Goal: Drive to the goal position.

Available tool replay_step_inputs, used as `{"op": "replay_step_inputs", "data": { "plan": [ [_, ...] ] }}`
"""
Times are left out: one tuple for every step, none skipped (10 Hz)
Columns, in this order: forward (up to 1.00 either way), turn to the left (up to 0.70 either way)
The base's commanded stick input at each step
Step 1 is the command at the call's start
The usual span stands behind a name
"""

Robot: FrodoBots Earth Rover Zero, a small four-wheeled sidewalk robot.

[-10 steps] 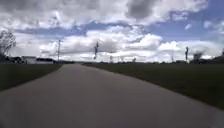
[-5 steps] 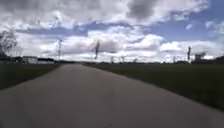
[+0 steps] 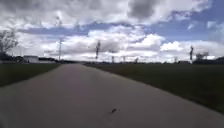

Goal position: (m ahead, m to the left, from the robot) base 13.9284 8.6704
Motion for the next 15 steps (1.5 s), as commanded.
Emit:
{"op": "replay_step_inputs", "data": {
  "plan": [
    [1.00,0.08],
    [1.00,0.08],
    [1.00,0.08],
    [1.00,0.08],
    [1.00,0.08],
    [1.00,0.09],
    [1.00,0.09],
    [1.00,0.09],
    [1.00,0.09],
    [1.00,0.09],
    [1.00,0.14],
    [1.00,0.17],
    [1.00,0.18],
    [1.00,0.18],
    [1.00,0.18]
  ]
}}
